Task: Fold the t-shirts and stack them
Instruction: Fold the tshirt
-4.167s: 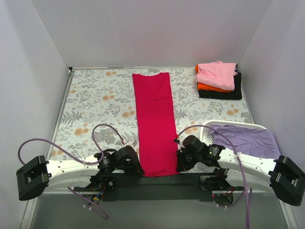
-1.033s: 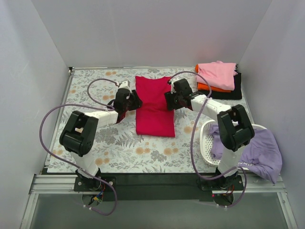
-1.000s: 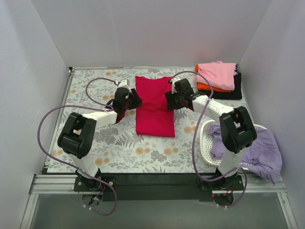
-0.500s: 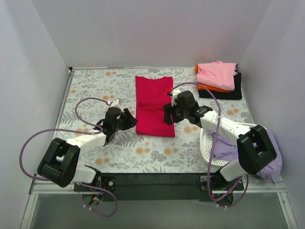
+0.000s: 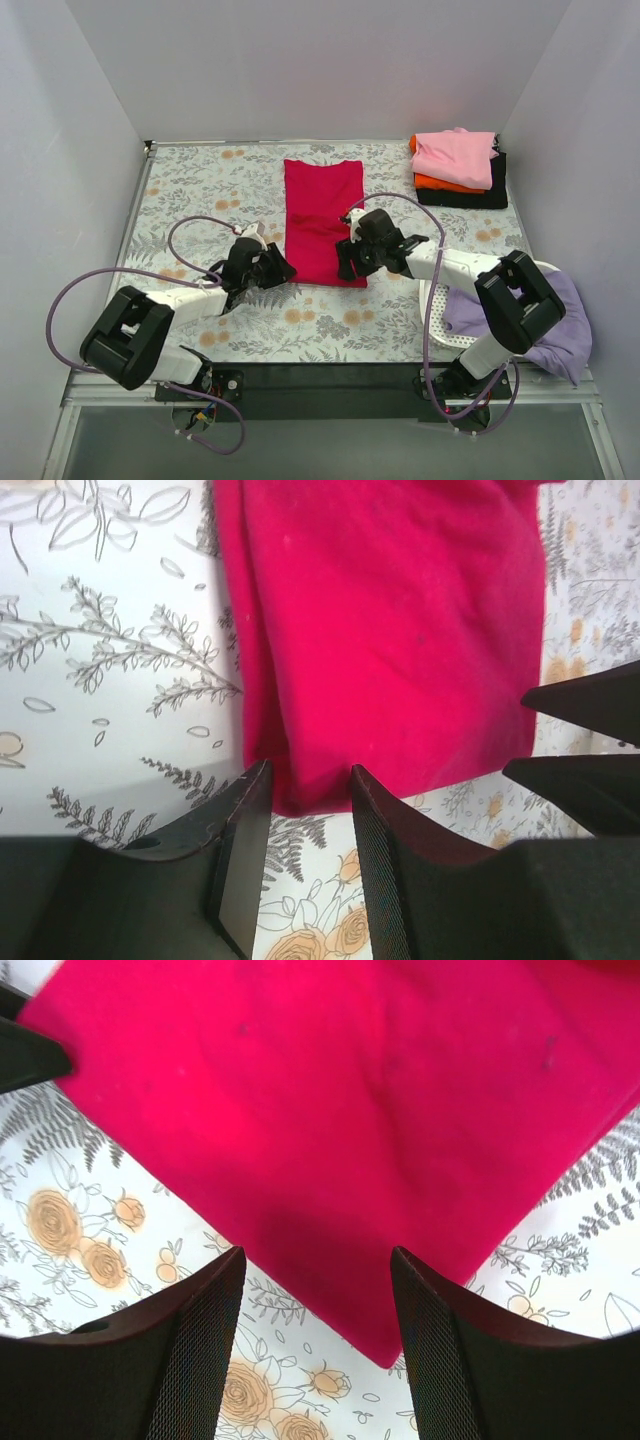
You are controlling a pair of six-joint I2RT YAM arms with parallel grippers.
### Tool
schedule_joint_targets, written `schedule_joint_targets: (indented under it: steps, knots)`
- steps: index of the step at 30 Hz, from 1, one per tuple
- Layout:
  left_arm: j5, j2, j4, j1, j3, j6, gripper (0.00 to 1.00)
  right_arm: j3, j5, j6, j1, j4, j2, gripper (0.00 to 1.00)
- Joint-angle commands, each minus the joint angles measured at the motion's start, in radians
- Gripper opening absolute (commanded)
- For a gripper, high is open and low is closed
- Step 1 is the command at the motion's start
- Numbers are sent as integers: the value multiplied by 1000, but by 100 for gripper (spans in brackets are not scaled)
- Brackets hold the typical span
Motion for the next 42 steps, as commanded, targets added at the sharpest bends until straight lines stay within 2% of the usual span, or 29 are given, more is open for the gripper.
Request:
schedule_joint_targets:
  steps: [1,5,10,15,23,28,34,42]
  knots:
    - [-36,14,-50,-9,-14,-19,35,-24,24,15,7,46,-1,54]
    - [-75,17,-116,-27,-12,-34,34,-50,28,18,10,56,21,54]
    - [-211,5,-221,-80,12,-46,34,-78,31,25,16,70,30,54]
    - [-213,-5,-188,-81,3,-55,34,-96,28,29,18,79,33,54]
    - [-175,101,-133,-81,3,-83,33,-137,44,44,20,79,-7,54]
    - [-178,123,-126,-81,5,-79,23,-177,73,82,20,79,-106,58]
    - [-181,124,-134,-83,-3,-75,18,-228,109,116,17,67,-191,61]
    - [-173,126,-134,-81,-14,-74,16,-256,97,130,-2,111,-145,61]
